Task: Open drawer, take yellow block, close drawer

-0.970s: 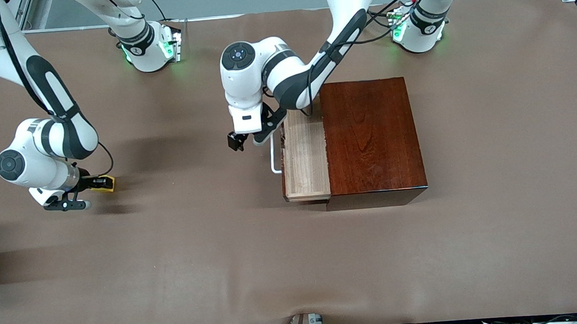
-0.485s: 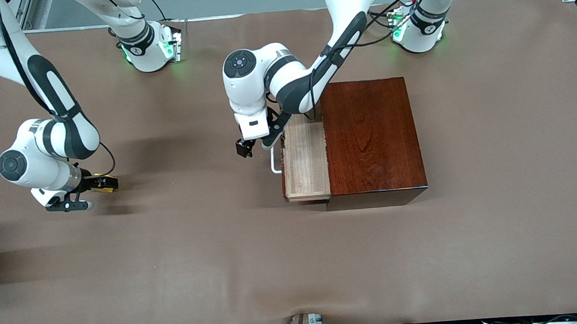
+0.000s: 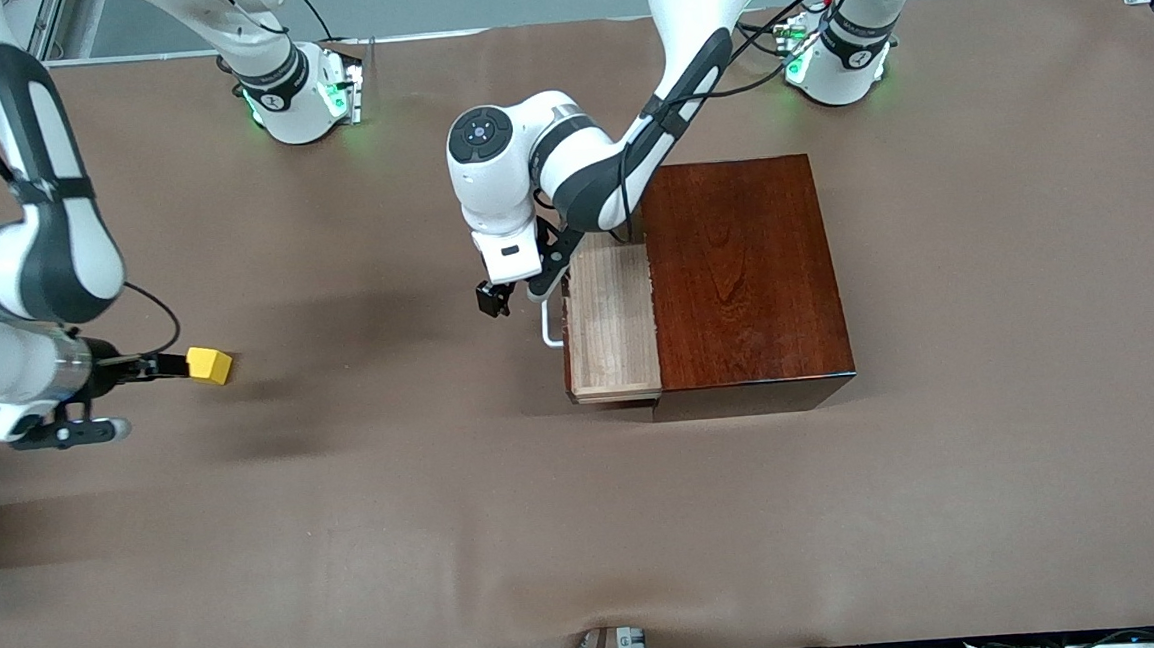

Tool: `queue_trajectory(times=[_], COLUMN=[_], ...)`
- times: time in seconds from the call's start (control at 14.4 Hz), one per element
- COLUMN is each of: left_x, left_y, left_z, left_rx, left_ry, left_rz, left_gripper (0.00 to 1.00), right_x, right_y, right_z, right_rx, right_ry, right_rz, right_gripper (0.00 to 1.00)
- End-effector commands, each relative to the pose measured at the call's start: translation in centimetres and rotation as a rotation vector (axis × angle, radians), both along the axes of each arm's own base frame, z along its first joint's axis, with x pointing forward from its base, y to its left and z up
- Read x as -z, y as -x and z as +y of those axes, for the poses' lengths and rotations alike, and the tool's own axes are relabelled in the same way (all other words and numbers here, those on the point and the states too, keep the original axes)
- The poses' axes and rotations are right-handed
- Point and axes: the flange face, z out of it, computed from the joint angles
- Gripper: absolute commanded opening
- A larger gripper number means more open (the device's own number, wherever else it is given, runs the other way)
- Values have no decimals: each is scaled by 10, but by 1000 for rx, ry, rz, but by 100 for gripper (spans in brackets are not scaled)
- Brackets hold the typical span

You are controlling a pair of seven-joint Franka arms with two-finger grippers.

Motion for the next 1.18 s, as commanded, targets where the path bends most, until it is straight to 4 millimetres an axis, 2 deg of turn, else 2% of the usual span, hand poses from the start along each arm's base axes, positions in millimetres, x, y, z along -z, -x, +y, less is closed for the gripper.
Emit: queue_trajectory(times=[0.0, 0.21, 0.42, 0.62, 0.69, 0.97, 1.11], left_x=[-1, -4, -3, 8, 13, 22, 24], left_y=[-11, -16, -17, -16, -15, -12, -15], left_z=[13, 31, 39, 51, 57, 70, 75], left_rx=[-30, -49, -61, -69, -73, -94, -104], left_ry=[-84, -172, -215, -287, -323, -401, -407], left_rz=[2, 34, 50, 75, 87, 136, 143], left_gripper=[100, 100, 100, 100, 100, 100, 100], right_x=[-36, -78, -125, -185, -199, -246, -260], right_y=[-17, -24, -23, -3, 5, 39, 53], right_z=[12, 18, 31, 48, 52, 63, 66], right_rx=[-11, -17, -32, -54, -58, -53, -52], right_ry=[12, 14, 17, 29, 32, -16, -32], right_rz=[-34, -65, -94, -168, -181, -192, -175], right_gripper=[100, 100, 100, 100, 100, 100, 100])
